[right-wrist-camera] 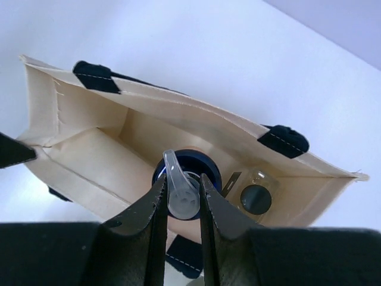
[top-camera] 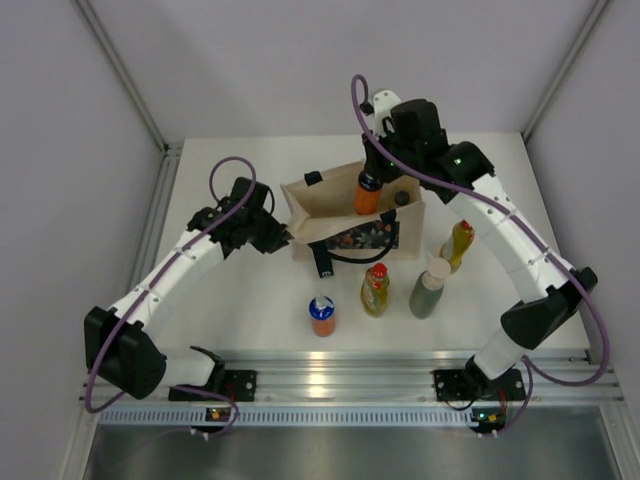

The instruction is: Take the personal care products out of the canvas bag

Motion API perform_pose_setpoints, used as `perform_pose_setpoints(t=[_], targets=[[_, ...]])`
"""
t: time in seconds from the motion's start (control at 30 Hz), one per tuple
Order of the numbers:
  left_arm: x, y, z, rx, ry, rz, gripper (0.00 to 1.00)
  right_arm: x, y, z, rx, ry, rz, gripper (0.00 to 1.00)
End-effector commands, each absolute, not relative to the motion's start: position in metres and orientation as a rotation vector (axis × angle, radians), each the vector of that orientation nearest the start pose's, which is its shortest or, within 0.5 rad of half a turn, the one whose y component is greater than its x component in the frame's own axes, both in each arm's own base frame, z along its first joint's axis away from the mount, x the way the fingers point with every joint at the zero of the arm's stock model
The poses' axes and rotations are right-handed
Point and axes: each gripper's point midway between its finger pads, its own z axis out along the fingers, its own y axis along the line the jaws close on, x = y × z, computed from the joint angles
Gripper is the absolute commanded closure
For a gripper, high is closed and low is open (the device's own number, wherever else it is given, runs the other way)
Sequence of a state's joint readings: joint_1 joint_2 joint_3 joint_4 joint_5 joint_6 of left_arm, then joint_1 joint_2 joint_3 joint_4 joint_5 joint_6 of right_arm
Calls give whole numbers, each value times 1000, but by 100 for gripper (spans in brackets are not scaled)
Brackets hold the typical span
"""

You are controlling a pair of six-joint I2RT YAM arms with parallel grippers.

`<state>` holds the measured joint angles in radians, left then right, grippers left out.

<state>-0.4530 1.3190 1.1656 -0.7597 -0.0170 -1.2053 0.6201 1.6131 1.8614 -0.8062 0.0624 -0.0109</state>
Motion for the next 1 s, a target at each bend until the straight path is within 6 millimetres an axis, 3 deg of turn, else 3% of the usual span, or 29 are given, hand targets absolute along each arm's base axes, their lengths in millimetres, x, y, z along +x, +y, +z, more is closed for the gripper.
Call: perform_pose_setpoints(t=[0.0, 0.2, 0.4, 0.63, 0.8, 0.83, 0.9, 0.97], targets=[[305, -187, 195, -952, 2397, -669, 100, 343, 238, 410, -608, 1865, 316, 100], [306, -187, 194, -949, 2398, -665, 100, 323, 233, 438, -604, 1834, 344, 100], [307, -188, 193, -946, 2405, -663, 100, 304, 214, 464, -559, 1801, 347, 100], [308, -189, 190, -944, 2415, -658, 100, 282, 184, 496, -437, 1748, 342, 100], [308, -189, 191, -938, 2415, -657, 100, 272, 165, 505, -355, 1738, 322, 100], [308, -190, 191, -937, 2417, -660, 100, 267, 144, 512, -279, 1723, 272, 100], [308, -190, 191, -936, 2419, -660, 100, 263, 133, 516, -245, 1709, 247, 100], [308, -190, 190, -934, 2419, -658, 100, 262, 126, 508, -220, 1729, 216, 100]])
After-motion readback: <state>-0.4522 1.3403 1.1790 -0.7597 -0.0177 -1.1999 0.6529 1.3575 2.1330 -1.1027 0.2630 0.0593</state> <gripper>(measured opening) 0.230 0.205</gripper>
